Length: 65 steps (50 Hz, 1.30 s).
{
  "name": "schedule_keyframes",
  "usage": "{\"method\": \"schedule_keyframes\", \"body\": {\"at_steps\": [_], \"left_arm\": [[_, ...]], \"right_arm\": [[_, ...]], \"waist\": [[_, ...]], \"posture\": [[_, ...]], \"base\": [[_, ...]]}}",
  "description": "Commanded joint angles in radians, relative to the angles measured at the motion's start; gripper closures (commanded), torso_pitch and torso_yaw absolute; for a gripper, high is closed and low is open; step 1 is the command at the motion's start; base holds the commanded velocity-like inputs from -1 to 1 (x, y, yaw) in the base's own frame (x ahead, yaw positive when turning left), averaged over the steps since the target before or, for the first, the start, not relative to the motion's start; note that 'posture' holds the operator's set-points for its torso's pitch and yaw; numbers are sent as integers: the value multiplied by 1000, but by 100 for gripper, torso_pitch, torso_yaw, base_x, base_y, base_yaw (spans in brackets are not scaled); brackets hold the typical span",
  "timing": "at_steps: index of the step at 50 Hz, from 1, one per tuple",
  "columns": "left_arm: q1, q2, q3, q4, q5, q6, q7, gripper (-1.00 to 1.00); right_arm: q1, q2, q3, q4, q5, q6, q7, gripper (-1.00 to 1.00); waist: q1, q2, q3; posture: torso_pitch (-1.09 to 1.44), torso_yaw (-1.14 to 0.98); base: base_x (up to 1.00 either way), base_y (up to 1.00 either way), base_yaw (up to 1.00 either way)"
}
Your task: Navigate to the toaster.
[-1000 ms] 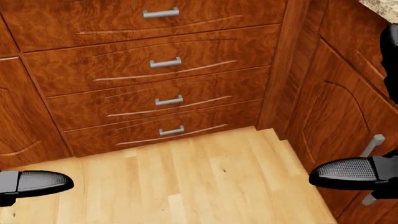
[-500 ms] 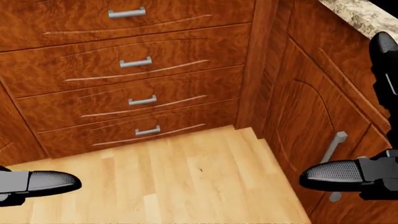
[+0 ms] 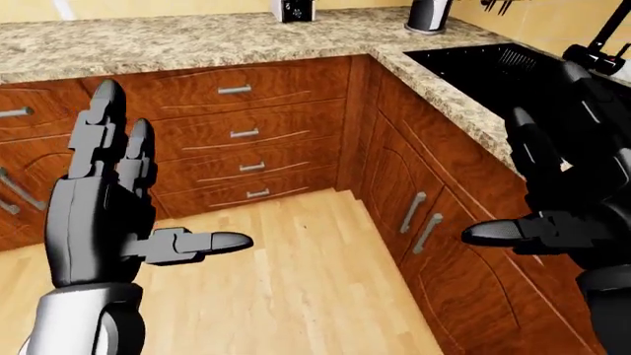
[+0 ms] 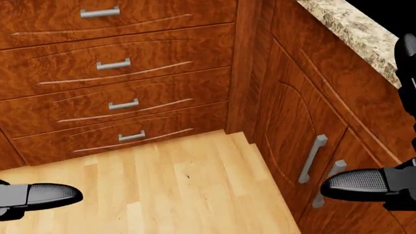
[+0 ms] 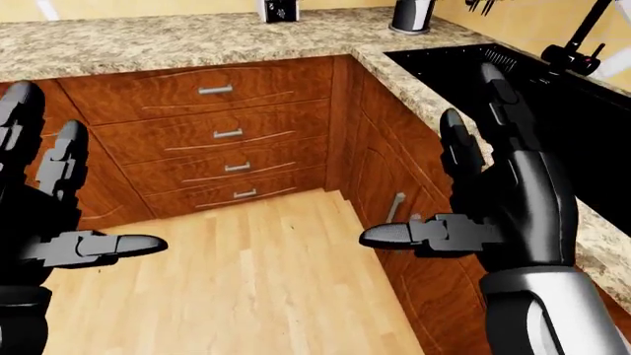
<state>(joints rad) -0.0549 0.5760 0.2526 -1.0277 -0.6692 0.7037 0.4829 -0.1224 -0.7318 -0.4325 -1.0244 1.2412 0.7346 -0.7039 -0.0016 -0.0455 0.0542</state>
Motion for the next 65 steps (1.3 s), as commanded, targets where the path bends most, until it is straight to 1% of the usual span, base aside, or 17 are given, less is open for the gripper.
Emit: {"method": "schedule_keyframes", "body": {"at_steps": [1,7,10,19,21,23,24,33,36,37,43,47,48,53,58,60,65], "left_arm": [[-13,11,31,-19,25,-31,-2,-100],[-10,12,36,-19,21,-33,-4,-100],[-6,14,42,-19,15,-34,-4,-100],[-10,12,41,-19,18,-29,-7,-100],[-7,16,44,-19,13,-32,-5,-100],[-7,20,44,-19,9,-35,0,-100],[-5,21,41,-19,10,-37,1,-100],[-11,16,28,-19,18,-33,0,-100],[-12,14,29,-19,20,-32,-3,-100],[-14,15,30,-19,18,-30,-3,-100],[-8,22,29,-19,10,-36,4,-100],[-8,18,30,-19,14,-34,-2,-100],[-9,14,30,-19,18,-32,-5,-100],[-9,17,31,-19,14,-33,-3,-100],[-10,19,23,-19,16,-36,1,-100],[-7,19,18,-19,21,-40,2,-100],[-6,11,16,-19,30,-39,-4,-100]], "right_arm": [[-20,-14,-13,-23,-7,-28,7,-100],[-19,-15,-3,-23,-17,-34,8,-100],[-18,-17,5,-23,-24,-36,8,-100],[-21,-20,7,-23,-21,-37,4,-100],[-20,-25,10,-23,-18,-42,3,-100],[-17,-27,11,-23,-19,-45,4,-100],[-16,-26,11,-23,-21,-45,5,-100],[-16,-16,13,-23,-33,-38,13,-100],[-20,-14,2,-23,-22,-30,10,-100],[-23,-18,3,-23,-17,-30,6,-100],[-24,-11,2,-23,-23,-19,3,-100],[-31,3,52,-23,-161,33,34,-100],[-32,-3,71,-23,-199,31,43,-100],[-26,0,40,-23,-102,-4,33,-100],[-15,3,26,-23,-98,-14,39,-100],[-10,4,9,-23,-84,-12,39,-100],[-6,2,3,-23,-69,-23,38,-100]], "waist": [[6,0,-16],[11,51,1],[10,109,-10],[19,59,-11],[21,23,-12],[14,-61,-34],[7,-10,-14],[11,54,1],[10,120,-16],[22,83,-9],[18,82,-18],[44,-29,3],[34,7,11],[15,66,-10],[33,49,-25],[24,45,1],[23,81,-7]], "posture": [[0,0],[0,0],[0,0],[0,0],[0,0],[0,0],[0,0],[0,0],[0,0],[0,0],[0,0],[0,0],[0,0],[0,0],[0,0],[0,0],[0,0]], "base": [[0,-28,0],[0,-27,0],[0,-27,0],[0,-27,0],[0,-26,0],[0,-27,0],[0,-28,0],[0,-27,0],[0,-27,0],[0,-28,0],[0,-24,0],[0,0,0],[0,0,0],[0,0,0],[0,0,18],[0,0,100],[0,0,100]]}}
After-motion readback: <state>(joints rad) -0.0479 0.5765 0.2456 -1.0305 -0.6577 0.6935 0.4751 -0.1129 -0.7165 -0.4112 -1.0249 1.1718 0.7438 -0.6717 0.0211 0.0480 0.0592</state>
